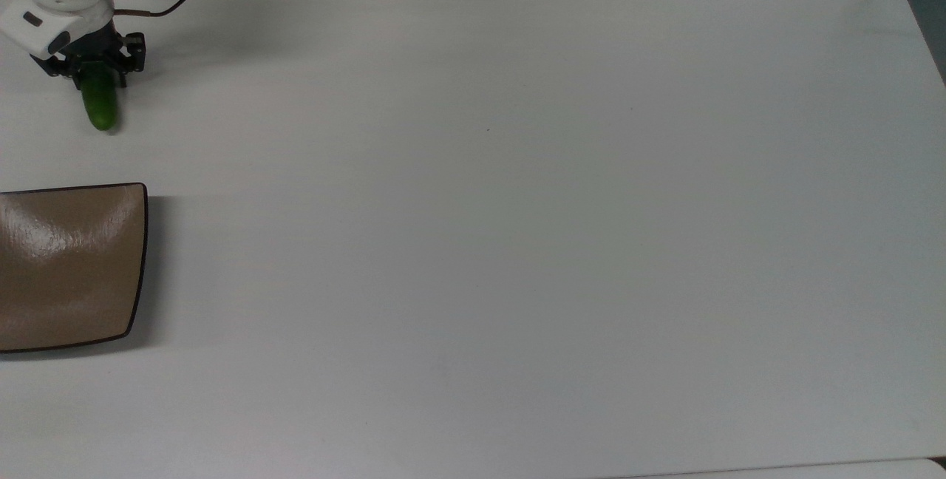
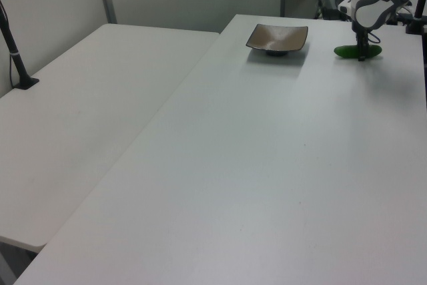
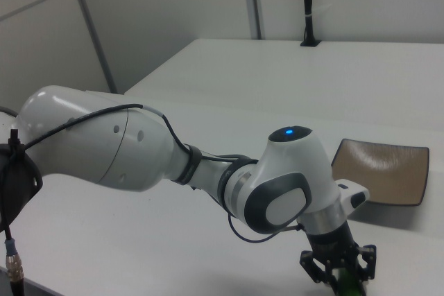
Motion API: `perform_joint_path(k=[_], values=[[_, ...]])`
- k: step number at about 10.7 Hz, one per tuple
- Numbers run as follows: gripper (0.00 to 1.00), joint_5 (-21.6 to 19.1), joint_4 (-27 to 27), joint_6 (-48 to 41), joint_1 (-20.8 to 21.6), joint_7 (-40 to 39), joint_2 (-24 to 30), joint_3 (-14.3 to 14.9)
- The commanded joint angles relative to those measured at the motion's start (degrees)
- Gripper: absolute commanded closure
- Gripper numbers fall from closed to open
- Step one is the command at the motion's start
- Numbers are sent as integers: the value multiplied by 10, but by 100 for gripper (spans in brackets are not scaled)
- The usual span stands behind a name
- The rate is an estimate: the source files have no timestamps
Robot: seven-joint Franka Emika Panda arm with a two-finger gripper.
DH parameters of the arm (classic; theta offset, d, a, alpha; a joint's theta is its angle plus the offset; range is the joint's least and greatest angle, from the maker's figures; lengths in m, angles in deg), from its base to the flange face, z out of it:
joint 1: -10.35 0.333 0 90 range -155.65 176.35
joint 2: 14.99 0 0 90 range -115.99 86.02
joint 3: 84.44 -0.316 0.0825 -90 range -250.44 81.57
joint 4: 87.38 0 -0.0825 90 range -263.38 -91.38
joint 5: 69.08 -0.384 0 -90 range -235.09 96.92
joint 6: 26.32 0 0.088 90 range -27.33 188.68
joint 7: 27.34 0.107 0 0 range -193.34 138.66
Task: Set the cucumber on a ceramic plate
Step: 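Close the gripper around the cucumber and lift it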
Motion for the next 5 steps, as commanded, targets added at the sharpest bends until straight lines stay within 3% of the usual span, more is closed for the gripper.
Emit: perform_joint_path(k=[1, 5], values=[[100, 10, -15, 11, 10, -7, 12, 8], [100, 4, -1, -64, 19, 2, 52, 4]])
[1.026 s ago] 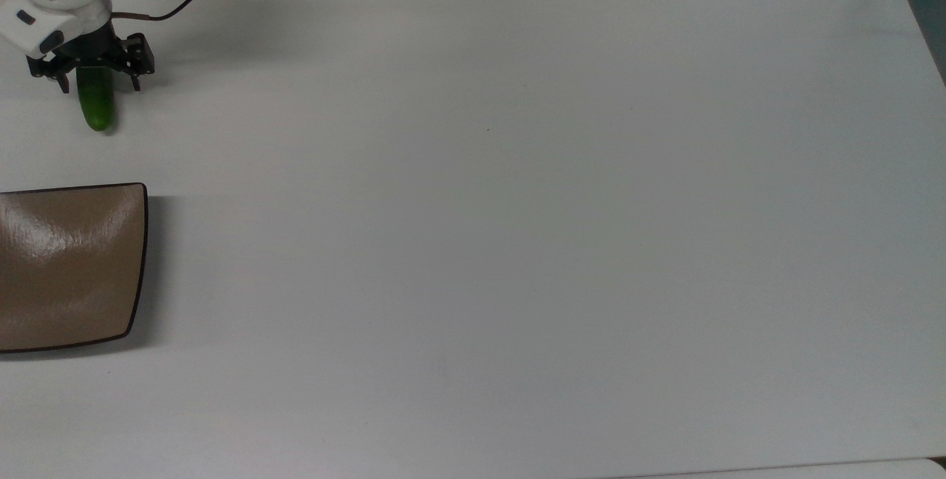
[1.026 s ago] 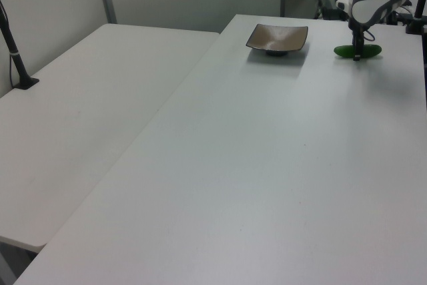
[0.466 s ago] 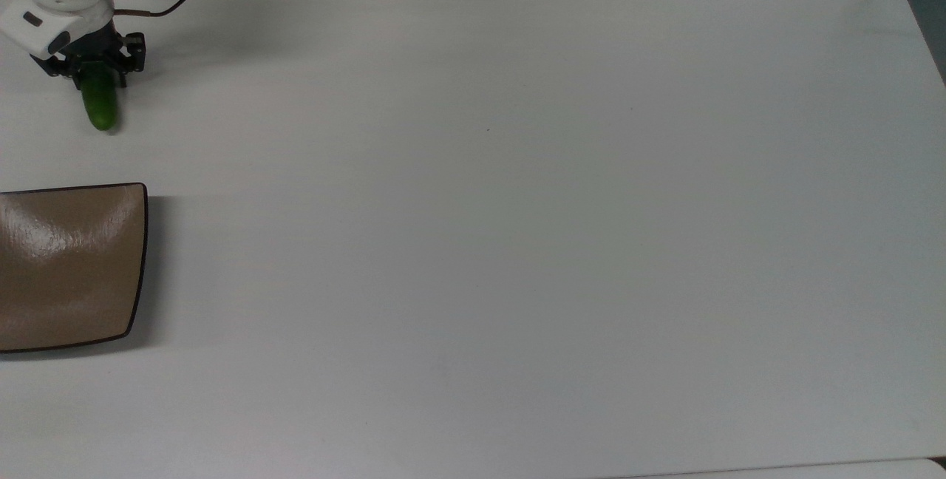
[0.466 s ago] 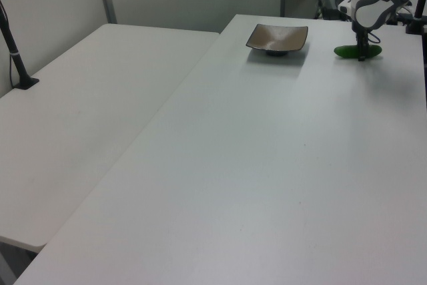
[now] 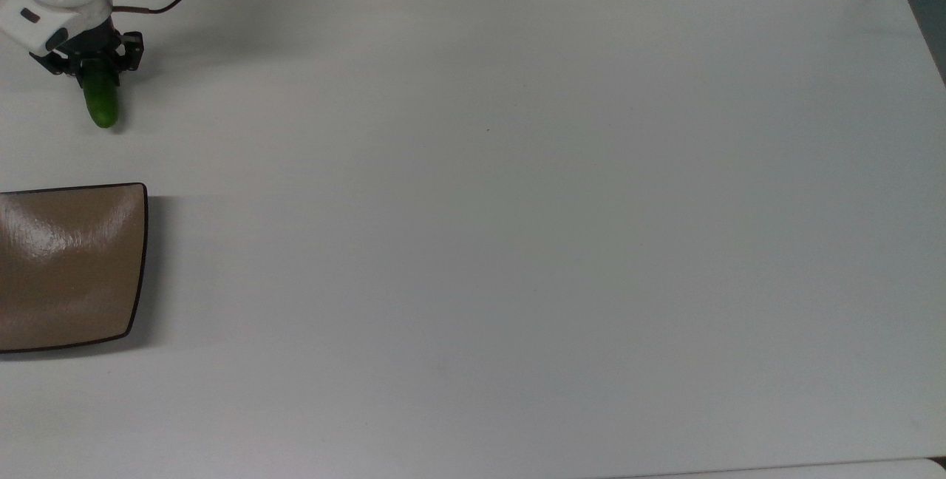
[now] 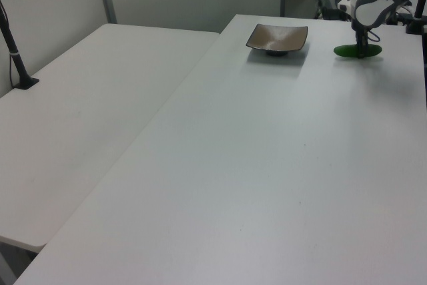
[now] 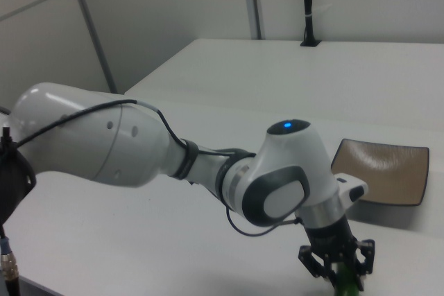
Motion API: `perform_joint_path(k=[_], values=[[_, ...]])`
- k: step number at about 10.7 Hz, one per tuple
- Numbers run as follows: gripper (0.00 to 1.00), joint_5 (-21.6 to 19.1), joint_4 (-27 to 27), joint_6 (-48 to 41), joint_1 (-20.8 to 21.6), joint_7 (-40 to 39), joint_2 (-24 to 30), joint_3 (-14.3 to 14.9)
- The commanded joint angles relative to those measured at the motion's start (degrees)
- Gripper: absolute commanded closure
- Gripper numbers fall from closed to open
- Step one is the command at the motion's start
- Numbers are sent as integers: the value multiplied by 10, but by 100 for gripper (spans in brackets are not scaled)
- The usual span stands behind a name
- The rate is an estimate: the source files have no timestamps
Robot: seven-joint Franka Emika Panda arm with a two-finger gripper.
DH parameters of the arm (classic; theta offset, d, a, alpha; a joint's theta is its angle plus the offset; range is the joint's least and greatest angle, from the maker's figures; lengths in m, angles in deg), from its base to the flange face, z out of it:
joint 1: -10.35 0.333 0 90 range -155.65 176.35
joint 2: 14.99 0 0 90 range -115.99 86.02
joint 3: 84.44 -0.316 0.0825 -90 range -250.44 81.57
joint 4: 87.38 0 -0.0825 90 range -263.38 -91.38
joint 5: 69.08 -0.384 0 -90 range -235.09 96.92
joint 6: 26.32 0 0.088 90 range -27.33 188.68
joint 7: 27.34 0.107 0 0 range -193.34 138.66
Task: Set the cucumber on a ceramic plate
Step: 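Close the gripper around the cucumber and lift it, then carry the cucumber over the brown ceramic plate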
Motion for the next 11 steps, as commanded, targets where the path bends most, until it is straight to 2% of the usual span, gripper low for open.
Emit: perform_joint_path(k=[1, 3, 6, 7, 11], values=[[100, 0, 9, -90, 27, 3, 54, 2], [99, -19, 51, -170, 41, 12, 68, -5], [98, -135, 127, -243, 42, 36, 75, -28], [98, -157, 153, -272, 42, 37, 73, -33], [98, -199, 173, -277, 40, 54, 65, -47]])
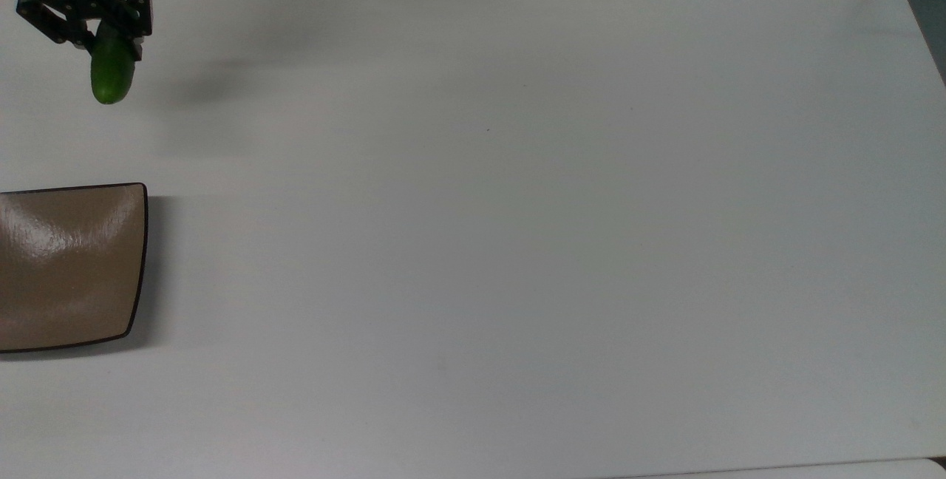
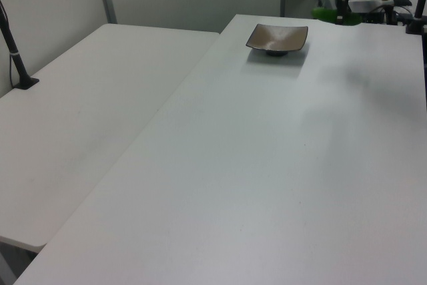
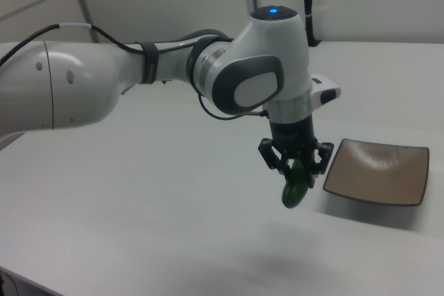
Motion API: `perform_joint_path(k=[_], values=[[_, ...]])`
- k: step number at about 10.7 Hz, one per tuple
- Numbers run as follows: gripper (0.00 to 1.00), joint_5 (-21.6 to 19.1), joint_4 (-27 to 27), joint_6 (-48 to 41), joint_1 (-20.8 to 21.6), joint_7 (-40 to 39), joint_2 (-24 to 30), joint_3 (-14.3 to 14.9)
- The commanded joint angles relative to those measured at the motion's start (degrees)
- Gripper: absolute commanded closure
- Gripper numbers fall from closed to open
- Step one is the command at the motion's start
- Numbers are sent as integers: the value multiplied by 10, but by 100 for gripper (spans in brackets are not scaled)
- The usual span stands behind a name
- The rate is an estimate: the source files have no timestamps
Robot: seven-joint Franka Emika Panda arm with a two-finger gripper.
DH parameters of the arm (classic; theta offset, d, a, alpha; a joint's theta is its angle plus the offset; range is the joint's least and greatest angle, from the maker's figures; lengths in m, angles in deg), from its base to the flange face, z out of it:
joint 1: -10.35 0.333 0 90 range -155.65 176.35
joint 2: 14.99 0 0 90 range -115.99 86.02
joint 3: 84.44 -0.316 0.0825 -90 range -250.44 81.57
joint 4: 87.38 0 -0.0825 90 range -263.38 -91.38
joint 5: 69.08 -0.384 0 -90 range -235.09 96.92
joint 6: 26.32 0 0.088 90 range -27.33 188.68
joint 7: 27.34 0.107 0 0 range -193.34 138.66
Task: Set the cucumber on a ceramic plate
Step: 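Carry the cucumber over the brown ceramic plate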
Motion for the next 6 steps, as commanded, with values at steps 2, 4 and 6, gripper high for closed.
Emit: perform_joint_path(k=[2, 4, 6], values=[[98, -43, 40, 46, -3, 25, -36, -9], [98, -65, 44, 148, -5, 25, -65, -10], [98, -81, 62, 242, -6, 20, -107, -11]])
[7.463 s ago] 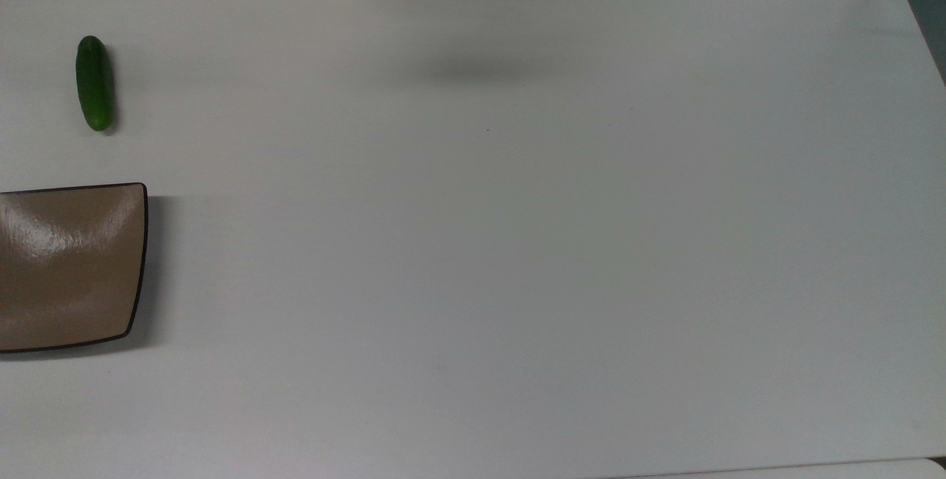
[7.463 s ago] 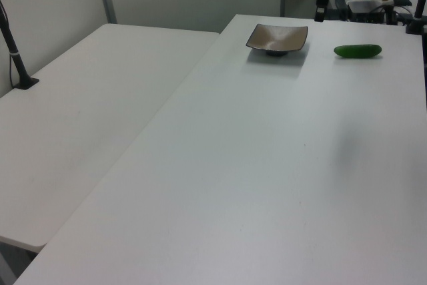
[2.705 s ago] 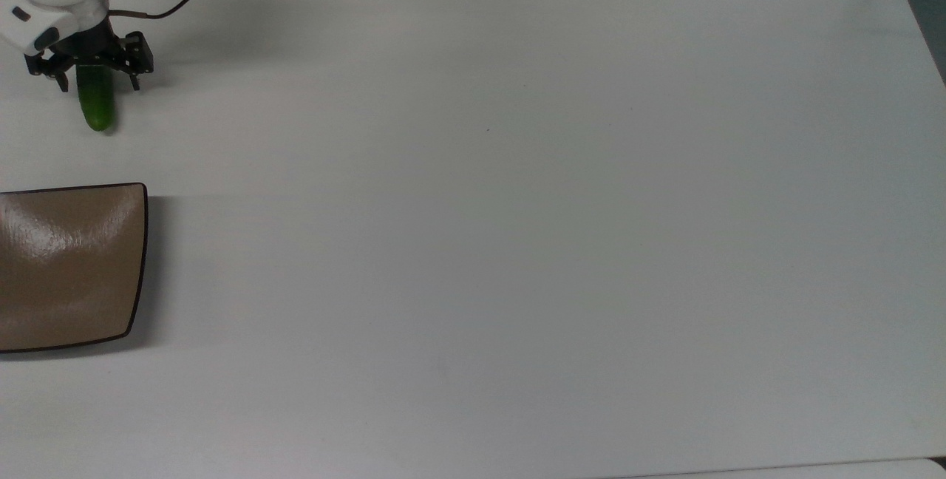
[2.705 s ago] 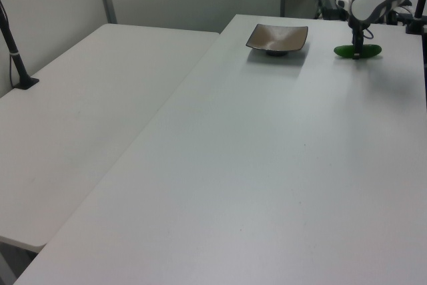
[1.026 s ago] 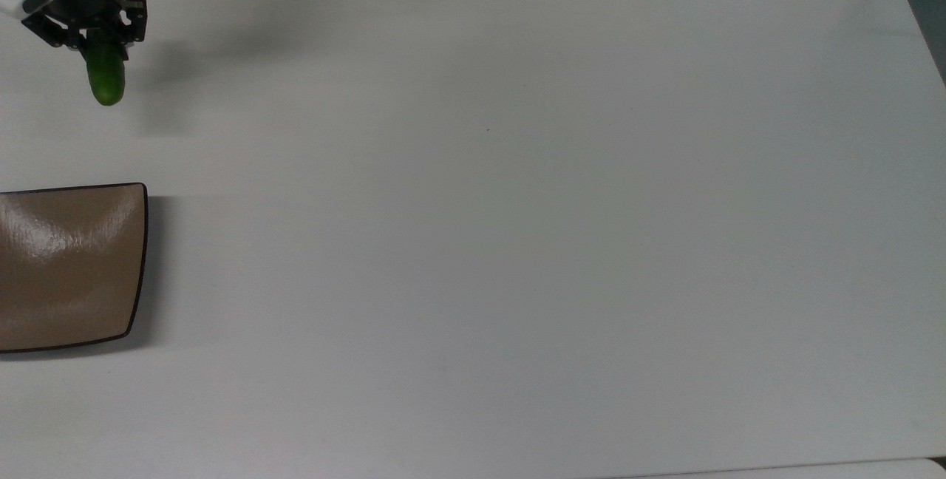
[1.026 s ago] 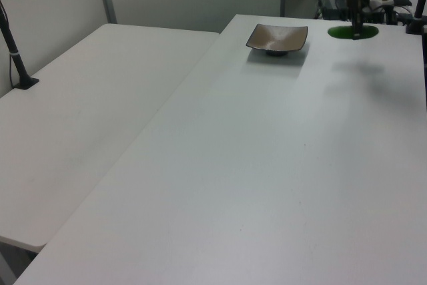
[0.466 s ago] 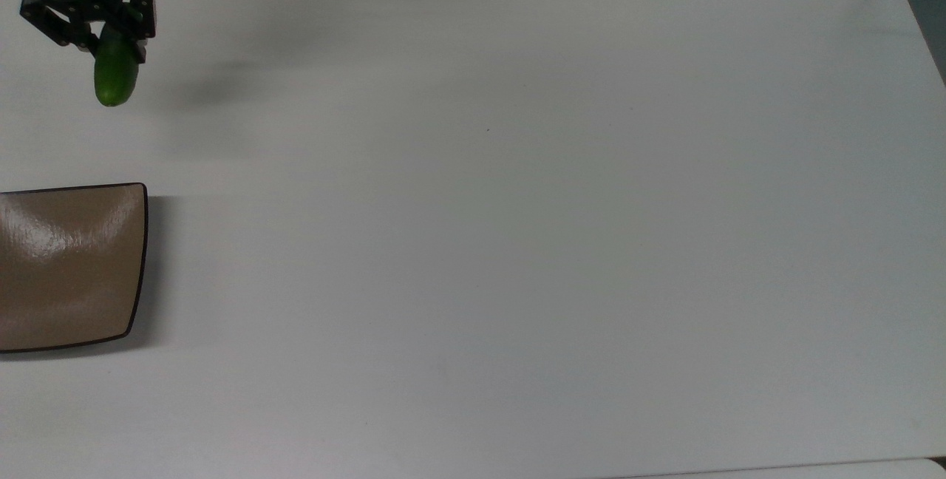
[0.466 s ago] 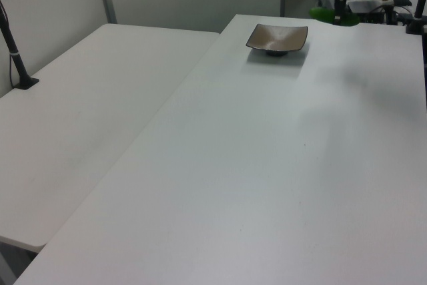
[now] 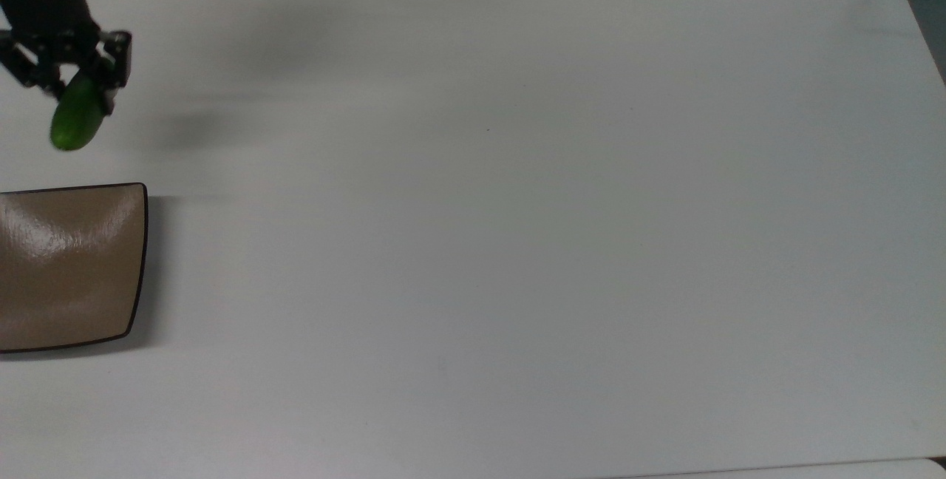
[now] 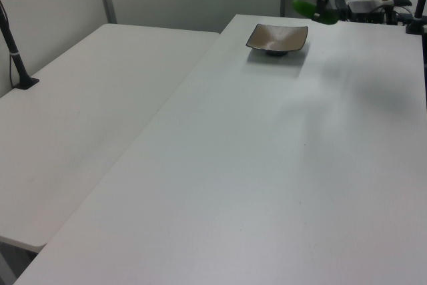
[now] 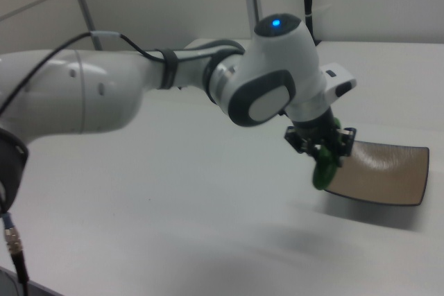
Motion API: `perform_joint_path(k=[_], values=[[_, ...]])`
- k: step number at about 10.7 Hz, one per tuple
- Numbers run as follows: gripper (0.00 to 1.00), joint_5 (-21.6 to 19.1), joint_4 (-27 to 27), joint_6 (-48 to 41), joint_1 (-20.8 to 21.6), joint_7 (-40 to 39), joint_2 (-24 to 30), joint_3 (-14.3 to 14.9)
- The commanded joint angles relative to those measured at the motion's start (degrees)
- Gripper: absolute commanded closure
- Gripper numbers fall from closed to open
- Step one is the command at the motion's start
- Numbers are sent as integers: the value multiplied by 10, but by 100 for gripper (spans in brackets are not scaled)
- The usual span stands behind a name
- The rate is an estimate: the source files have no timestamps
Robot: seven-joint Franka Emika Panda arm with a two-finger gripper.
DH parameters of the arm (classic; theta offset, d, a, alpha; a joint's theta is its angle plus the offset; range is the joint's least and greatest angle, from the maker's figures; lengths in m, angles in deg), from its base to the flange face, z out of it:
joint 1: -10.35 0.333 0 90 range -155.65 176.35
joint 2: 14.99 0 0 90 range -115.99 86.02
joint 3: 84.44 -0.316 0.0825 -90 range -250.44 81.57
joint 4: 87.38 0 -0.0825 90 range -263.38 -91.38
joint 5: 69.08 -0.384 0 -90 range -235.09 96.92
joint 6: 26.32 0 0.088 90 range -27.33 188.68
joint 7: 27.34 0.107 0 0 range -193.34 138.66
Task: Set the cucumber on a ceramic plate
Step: 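Carry the cucumber over the brown ceramic plate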
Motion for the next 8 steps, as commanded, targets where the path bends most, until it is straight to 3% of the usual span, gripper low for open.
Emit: perform_joint_path(k=[1, 5, 8], values=[[98, -35, 58, 107, -6, 3, -78, -5], [98, -55, 122, 254, -4, 7, -185, -13], [97, -54, 151, 301, -2, 7, -242, -13]])
